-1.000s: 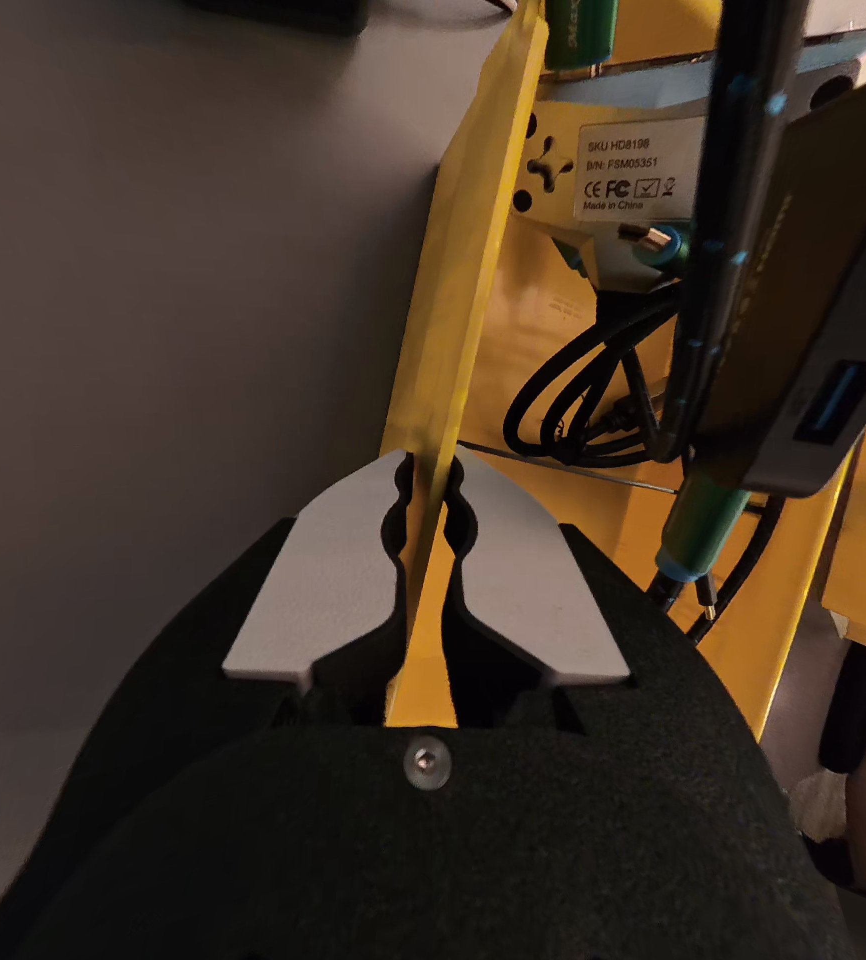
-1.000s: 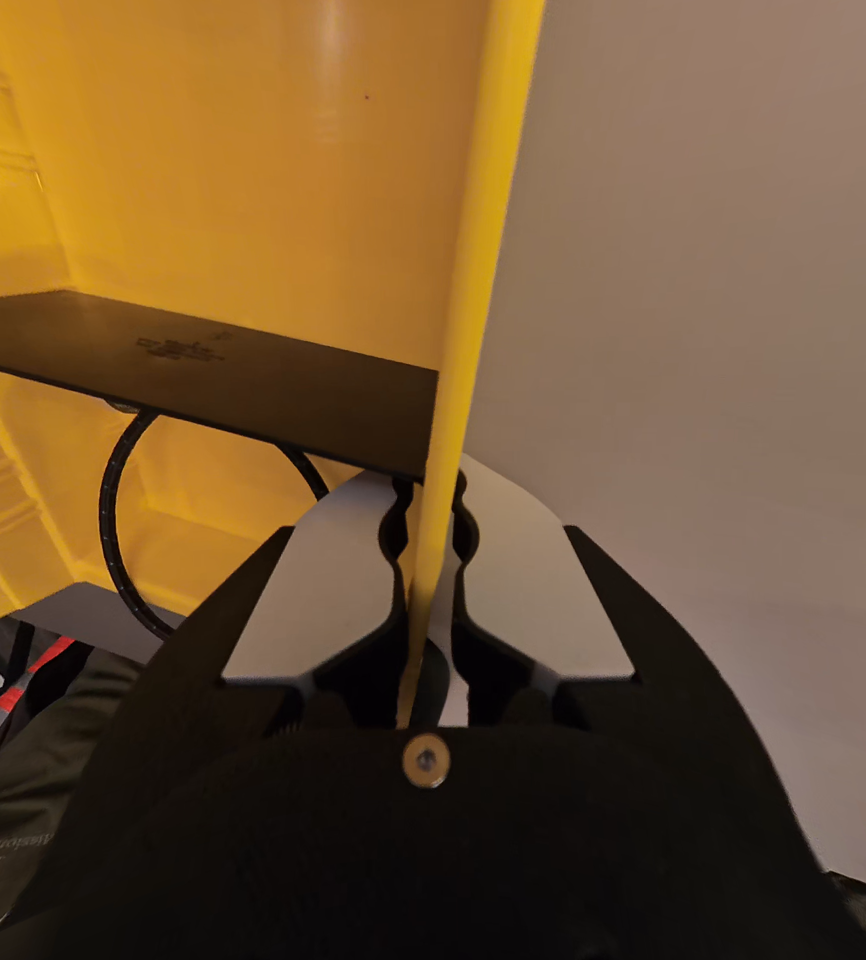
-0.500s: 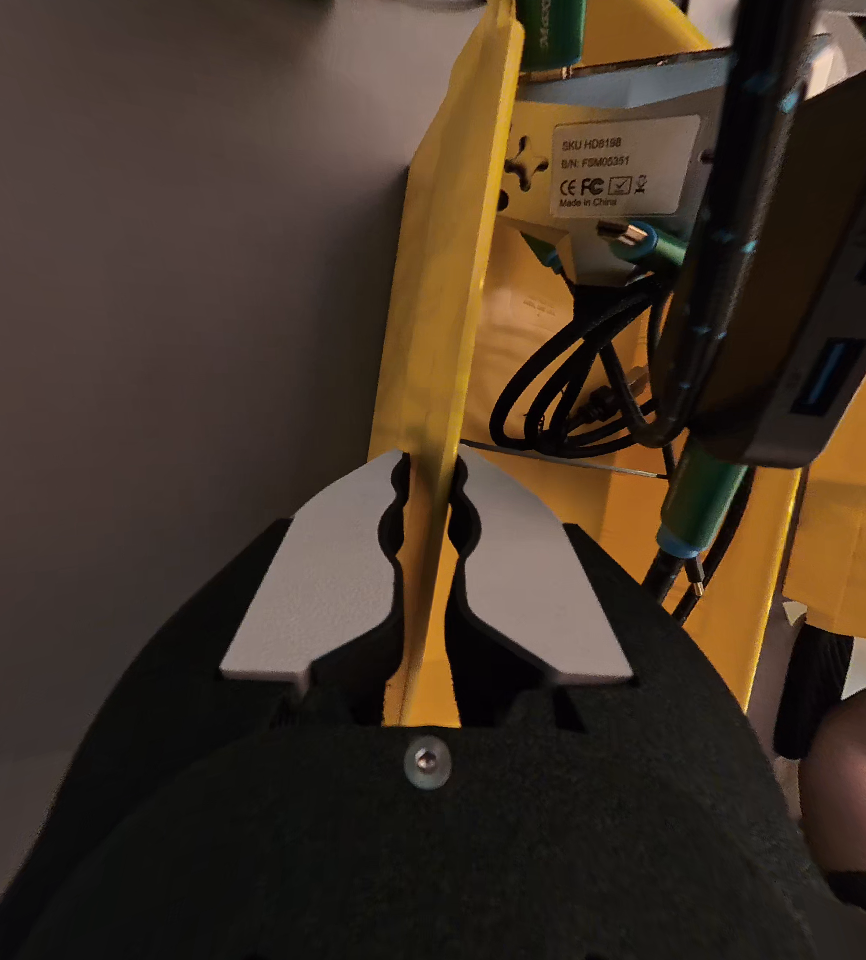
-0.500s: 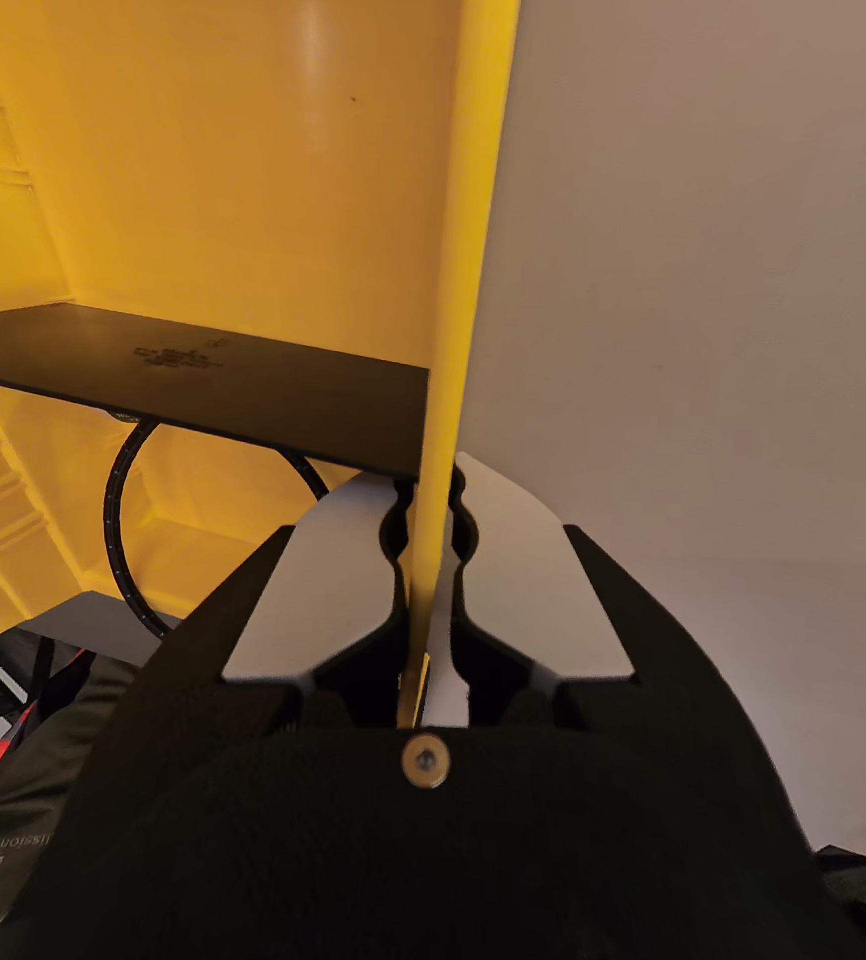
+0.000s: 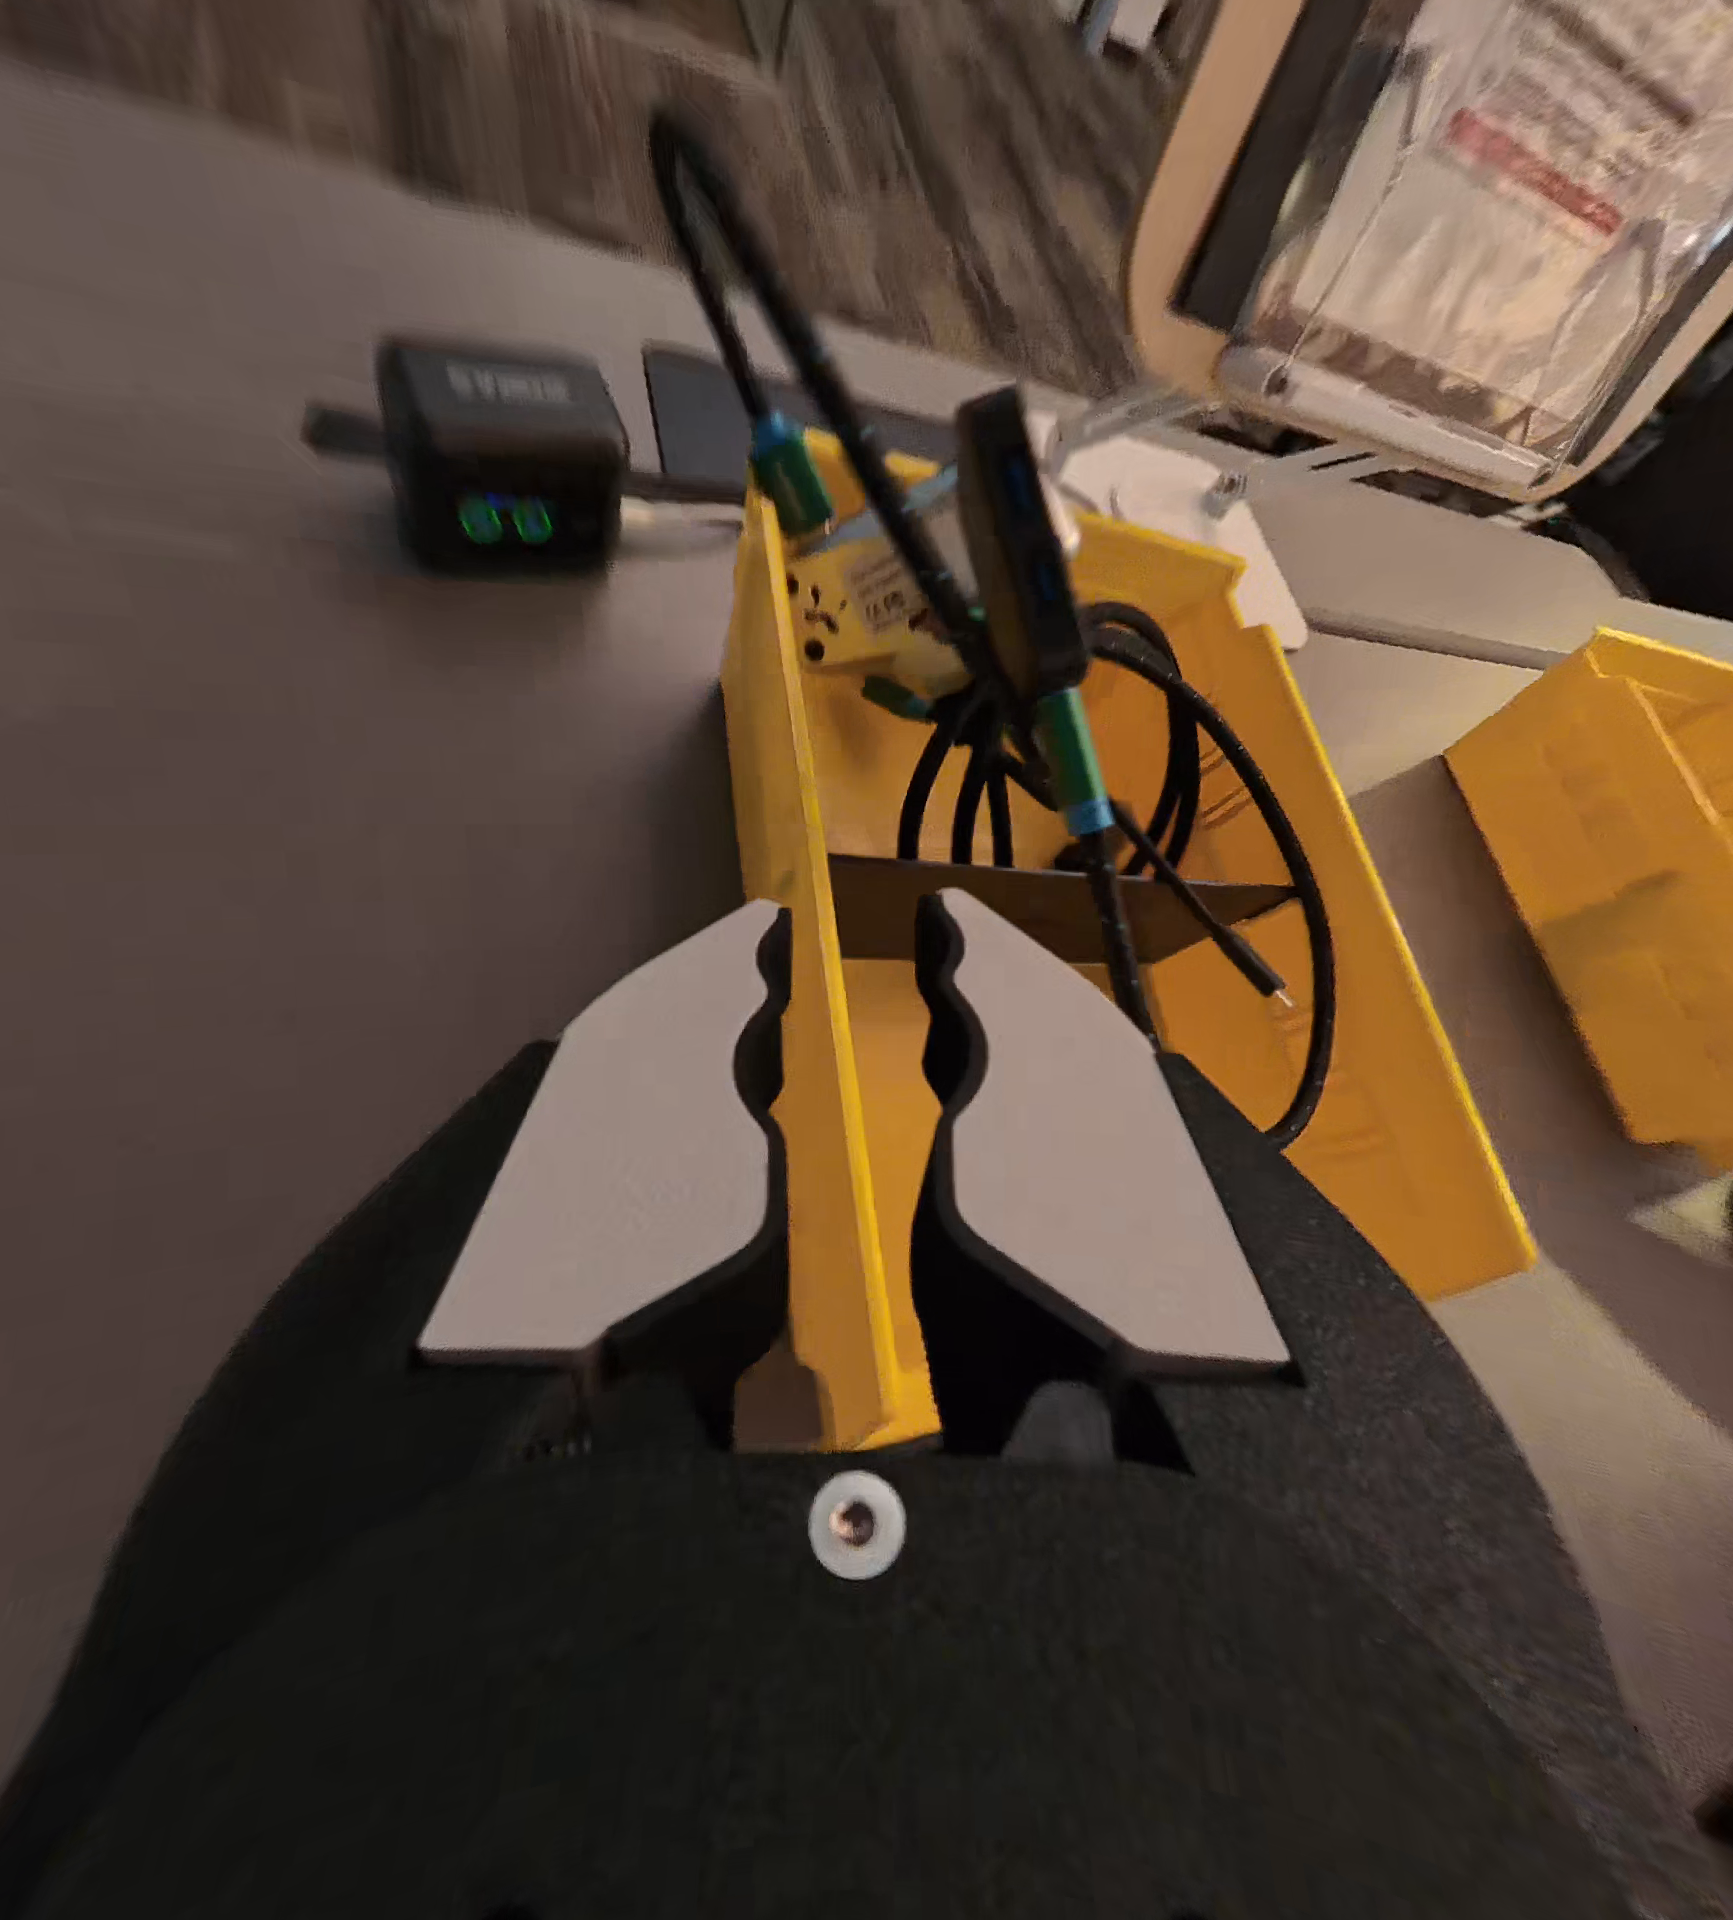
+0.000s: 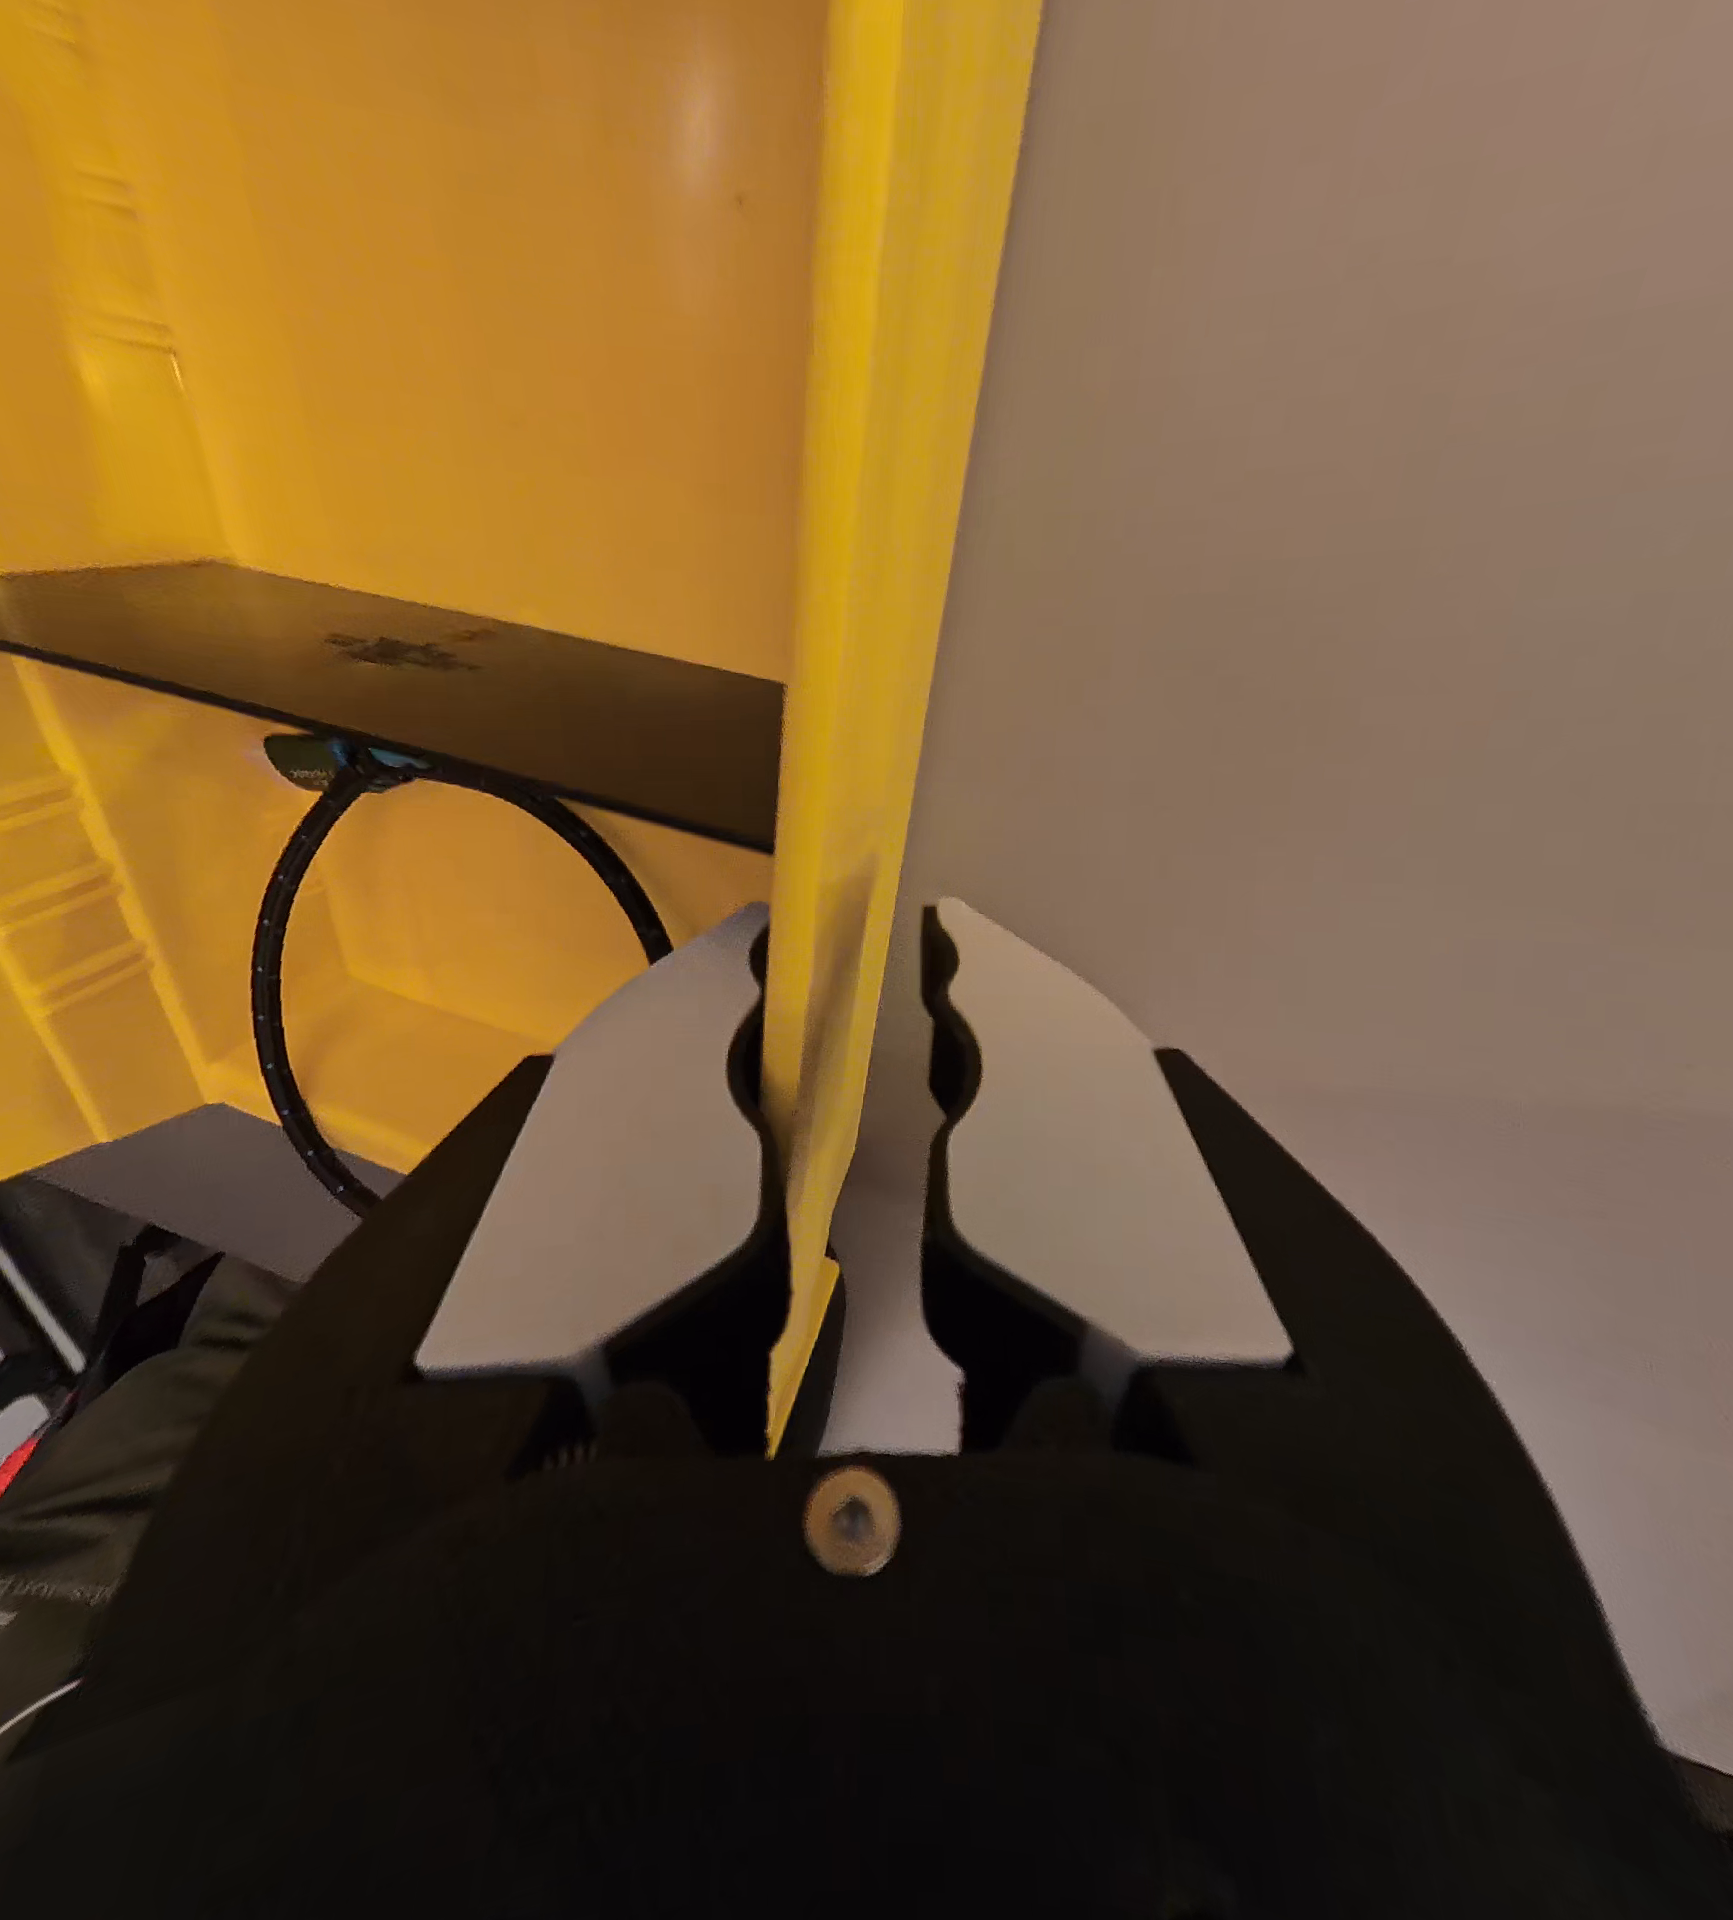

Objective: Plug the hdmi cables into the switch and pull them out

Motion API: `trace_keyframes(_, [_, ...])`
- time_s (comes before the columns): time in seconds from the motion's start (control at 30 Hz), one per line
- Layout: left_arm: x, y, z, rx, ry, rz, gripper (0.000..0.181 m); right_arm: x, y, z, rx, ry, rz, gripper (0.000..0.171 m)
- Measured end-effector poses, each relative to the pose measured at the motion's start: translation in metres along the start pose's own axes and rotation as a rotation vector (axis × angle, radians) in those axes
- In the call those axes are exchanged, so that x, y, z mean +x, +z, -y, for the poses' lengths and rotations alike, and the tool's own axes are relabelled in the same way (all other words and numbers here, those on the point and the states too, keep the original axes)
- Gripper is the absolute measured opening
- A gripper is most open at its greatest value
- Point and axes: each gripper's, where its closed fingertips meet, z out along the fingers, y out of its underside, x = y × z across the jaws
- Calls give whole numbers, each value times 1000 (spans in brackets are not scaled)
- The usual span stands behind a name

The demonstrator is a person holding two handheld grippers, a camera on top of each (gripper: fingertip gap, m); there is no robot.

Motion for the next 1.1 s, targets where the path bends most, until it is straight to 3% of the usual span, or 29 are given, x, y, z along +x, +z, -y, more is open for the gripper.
trace_keyframes(0.13, [31,-34,13,177,213,37,31,-2,-15,0,48,14,1,27])
trace_keyframes(0.33, [96,-66,26,497,311,-81,39,-11,-61,3,229,-13,-123,27])
trace_keyframes(0.47, [146,-69,42,524,434,-190,54,-34,-110,10,462,-98,-225,27])
trace_keyframes(0.63, [224,-85,67,630,580,-358,66,-91,-181,18,855,-320,-310,27])
trace_keyframes(0.8, [284,-103,79,763,737,-444,69,-167,-255,14,1425,-582,-331,27])
trace_keyframes(0.83, [293,-104,79,768,763,-457,68,-179,-263,8,1529,-644,-353,28])
trace_keyframes(0.9, [309,-105,78,751,798,-490,63,-200,-278,-4,1745,-757,-448,50])
trace_keyframes(1.0, [328,-106,79,739,840,-541,62,-220,-275,-7,1773,-810,-563,51])
trace_keyframes(1.1, [338,-102,87,753,869,-530,58,-244,-260,-1,1749,-837,-424,53])
